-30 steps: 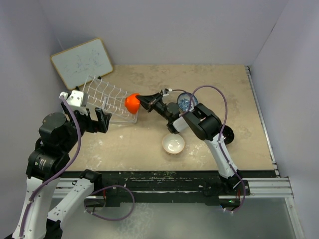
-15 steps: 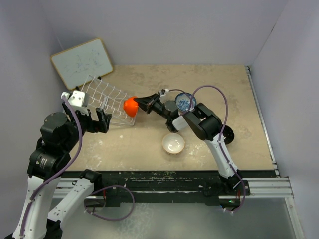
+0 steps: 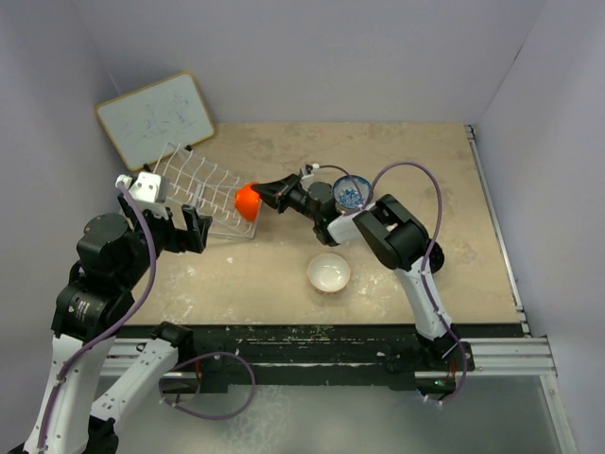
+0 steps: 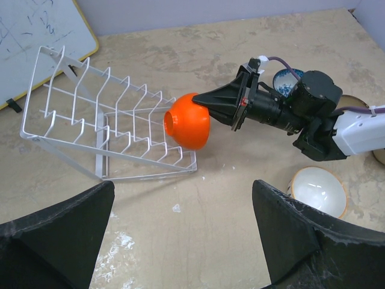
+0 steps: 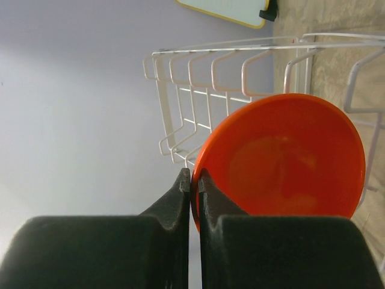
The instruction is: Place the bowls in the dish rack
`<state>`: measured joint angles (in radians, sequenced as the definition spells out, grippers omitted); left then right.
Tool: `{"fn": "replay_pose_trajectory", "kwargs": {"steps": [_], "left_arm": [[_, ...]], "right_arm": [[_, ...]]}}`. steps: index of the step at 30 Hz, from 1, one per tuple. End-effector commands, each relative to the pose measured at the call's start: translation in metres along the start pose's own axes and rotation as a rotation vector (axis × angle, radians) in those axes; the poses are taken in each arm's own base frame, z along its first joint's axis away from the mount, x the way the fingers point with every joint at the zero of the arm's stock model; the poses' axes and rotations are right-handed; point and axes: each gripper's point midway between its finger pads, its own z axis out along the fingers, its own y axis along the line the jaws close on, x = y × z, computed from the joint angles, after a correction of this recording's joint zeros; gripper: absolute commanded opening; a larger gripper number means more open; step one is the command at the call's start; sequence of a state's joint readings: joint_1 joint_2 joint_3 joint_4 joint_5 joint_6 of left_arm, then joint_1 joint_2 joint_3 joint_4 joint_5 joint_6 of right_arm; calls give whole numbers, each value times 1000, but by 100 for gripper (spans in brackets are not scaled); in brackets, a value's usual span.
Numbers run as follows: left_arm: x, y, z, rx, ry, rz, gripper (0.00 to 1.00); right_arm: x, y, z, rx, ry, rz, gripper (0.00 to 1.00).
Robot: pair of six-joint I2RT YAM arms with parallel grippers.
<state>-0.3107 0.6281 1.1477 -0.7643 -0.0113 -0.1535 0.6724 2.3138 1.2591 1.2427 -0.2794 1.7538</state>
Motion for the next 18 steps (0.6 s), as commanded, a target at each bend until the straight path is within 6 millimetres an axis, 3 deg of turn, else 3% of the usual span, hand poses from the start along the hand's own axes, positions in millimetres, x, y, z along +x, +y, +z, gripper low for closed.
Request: {"fn": "replay_pose_trajectory", "kwargs": {"steps": [1, 13, 18], "left_arm": [[-17, -5, -1, 22, -63, 4, 99], [-19, -6, -1, 32, -71, 4, 99], [-18, -6, 0, 32, -69, 6, 99]], "right_arm": [[-9, 36, 11, -53, -62, -52, 0], [-49, 42, 41, 9, -171, -189, 0], [-52, 49, 48, -28, -145, -213, 0]]}}
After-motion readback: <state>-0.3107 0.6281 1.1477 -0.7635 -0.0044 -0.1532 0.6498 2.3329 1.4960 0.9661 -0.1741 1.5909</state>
